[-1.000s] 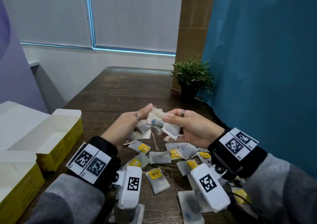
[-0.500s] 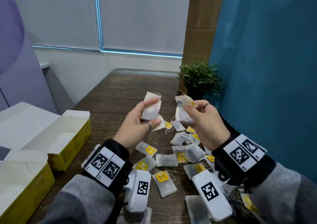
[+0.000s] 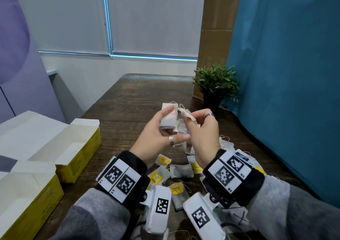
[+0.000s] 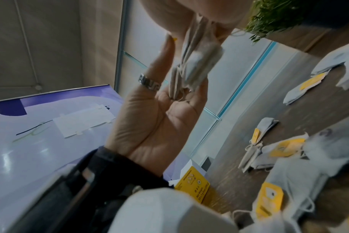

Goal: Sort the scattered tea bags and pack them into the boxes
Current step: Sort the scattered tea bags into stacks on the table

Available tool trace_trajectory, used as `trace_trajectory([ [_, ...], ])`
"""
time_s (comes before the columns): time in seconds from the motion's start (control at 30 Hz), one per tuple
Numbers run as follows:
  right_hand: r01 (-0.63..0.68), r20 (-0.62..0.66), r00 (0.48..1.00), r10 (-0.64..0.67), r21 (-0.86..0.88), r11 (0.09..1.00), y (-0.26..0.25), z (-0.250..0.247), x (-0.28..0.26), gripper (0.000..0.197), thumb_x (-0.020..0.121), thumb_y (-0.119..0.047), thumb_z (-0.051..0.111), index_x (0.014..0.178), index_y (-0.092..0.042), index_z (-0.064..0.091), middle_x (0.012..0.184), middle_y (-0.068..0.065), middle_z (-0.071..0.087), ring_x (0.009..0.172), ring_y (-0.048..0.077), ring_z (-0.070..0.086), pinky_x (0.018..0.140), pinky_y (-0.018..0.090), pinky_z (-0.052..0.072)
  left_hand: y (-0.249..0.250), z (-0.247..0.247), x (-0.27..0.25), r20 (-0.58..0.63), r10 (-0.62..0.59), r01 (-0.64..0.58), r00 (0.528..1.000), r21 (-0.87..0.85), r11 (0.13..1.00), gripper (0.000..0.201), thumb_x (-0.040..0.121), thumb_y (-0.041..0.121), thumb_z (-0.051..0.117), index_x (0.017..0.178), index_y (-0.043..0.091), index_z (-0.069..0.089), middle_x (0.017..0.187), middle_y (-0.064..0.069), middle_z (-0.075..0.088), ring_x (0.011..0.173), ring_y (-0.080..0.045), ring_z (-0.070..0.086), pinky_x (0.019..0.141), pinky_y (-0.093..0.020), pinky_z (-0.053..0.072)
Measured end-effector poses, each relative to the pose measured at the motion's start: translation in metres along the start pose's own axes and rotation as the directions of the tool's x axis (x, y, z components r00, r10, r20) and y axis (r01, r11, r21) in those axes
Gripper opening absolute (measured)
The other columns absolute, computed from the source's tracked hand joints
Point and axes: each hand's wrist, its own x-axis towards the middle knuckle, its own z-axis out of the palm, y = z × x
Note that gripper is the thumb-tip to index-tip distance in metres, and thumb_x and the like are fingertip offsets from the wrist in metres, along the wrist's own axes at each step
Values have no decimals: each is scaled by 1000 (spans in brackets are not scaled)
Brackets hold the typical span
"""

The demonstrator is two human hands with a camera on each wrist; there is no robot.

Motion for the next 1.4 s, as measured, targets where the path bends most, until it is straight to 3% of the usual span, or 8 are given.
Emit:
trace_trajectory([
  [0.23,-202,82,979,189,207,957,-5,-3,-2,14,87,-16,63,89,-11,50,90,14,58,84,27,58,84,53,50,-2,-1,2,-122,-25,32,992,52,998,62,73,-10,70,125,22,55,100,-11,68,72,-11,65,61,-22,54],
  [0.4,-368,195,928,317,347,863,-20,-39,22,22,91,-9,57,112,-6,50,104,16,66,79,21,66,71,34,58,0,-7,3,-145,-26,34,989,54,998,67,70,-13,70,124,25,55,90,-7,65,65,-8,63,58,-20,54],
  [0.67,-355,292,898,328,44,934,-29,-88,65,14,92,-2,52,88,-13,60,77,4,69,64,13,66,64,28,58,9,-24,8,-240,-55,63,969,25,998,65,73,-19,63,123,21,55,95,-9,66,69,-13,69,74,-31,59],
  [0.8,-349,185,907,379,-177,920,-15,-108,118,17,92,4,49,86,-11,54,52,2,67,43,11,64,48,26,56,17,-41,34,-268,-94,155,959,220,963,62,76,-18,61,127,15,51,83,-9,58,43,1,57,43,-11,48],
  [0.97,-443,40,864,501,-411,797,27,-114,171,23,92,8,46,77,-10,46,73,16,57,43,22,62,35,32,51,6,-70,102,-317,-156,300,935,479,825,68,74,-12,68,133,17,50,120,-11,56,94,-23,60,77,-29,51],
  [1.23,-451,38,797,603,-626,636,86,-113,203,25,89,12,49,73,-7,50,71,20,51,41,27,58,30,36,49,-50,-116,144,-534,-286,556,796,455,696,69,73,-23,62,134,4,46,132,-21,52,118,-36,52,78,-38,48],
  [1.33,-376,68,786,614,-736,563,95,-117,205,20,87,10,54,80,-7,61,73,17,59,61,27,61,56,42,58,-59,-125,146,-544,-318,602,776,492,629,69,74,-24,59,135,7,45,129,-21,53,102,-32,56,53,-29,49],
  [1.4,-288,99,786,610,-815,503,97,-118,205,17,86,7,56,92,-5,67,73,14,63,74,30,62,69,43,57,-56,-132,147,-556,-278,610,784,603,515,69,75,-15,64,136,9,44,131,-18,53,106,-32,56,68,-32,49],
])
